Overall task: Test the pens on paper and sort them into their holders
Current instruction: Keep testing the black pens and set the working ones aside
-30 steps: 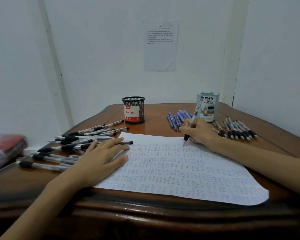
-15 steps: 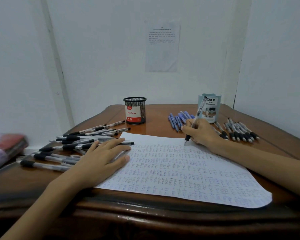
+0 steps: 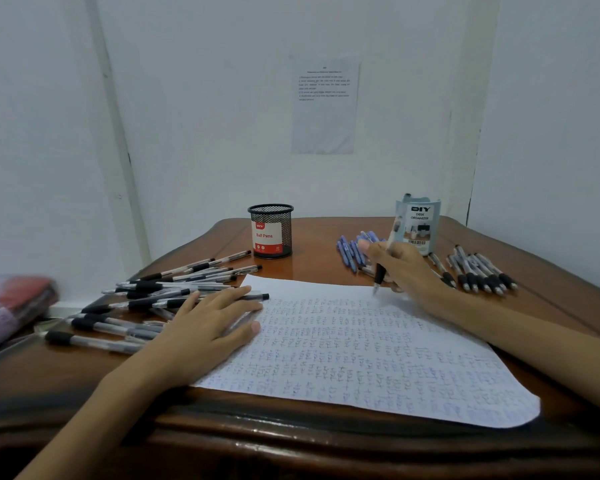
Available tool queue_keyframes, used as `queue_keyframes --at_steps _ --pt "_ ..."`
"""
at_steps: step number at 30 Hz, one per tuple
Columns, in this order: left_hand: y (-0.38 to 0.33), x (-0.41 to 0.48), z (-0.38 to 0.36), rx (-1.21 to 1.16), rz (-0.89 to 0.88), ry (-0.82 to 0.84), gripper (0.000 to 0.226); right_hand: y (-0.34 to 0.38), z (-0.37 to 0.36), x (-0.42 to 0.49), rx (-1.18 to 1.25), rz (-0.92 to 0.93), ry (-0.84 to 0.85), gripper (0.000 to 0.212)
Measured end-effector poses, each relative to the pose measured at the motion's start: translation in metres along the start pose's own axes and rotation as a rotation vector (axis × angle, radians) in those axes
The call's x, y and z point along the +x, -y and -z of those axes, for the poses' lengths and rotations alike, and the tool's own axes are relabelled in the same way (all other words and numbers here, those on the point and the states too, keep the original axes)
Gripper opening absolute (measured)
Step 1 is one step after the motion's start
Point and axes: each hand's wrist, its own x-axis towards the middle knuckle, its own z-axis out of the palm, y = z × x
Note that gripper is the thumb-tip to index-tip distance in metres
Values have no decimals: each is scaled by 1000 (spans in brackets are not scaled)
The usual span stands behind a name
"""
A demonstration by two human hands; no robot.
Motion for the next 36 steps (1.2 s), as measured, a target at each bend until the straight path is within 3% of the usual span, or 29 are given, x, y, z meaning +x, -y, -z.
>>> queue_keyframes --at_steps 2,5,12,18,22,26,31,36 --pt "0 0 0 -6 -2 -7 121 5 4 0 70 -24 -22 39" --pt "0 0 -1 -2 1 -4 120 9 10 3 97 -25 -77 12" --pt "2 0 -2 10 0 1 116 6 9 0 140 -37 57 38" --pt "2 0 -2 15 3 -5 115 10 3 -3 142 -46 80 20" --pt "2 0 -3 14 4 -8 115 10 4 -3 173 -70 145 25" --pt "2 1 -2 13 7 -6 114 12 2 -6 81 -14 191 37" --pt "1 -1 -2 2 1 -14 115 5 -2 -8 -72 6 272 31" --pt "0 0 -1 7 8 -4 116 10 5 -2 -300 -70 168 22"
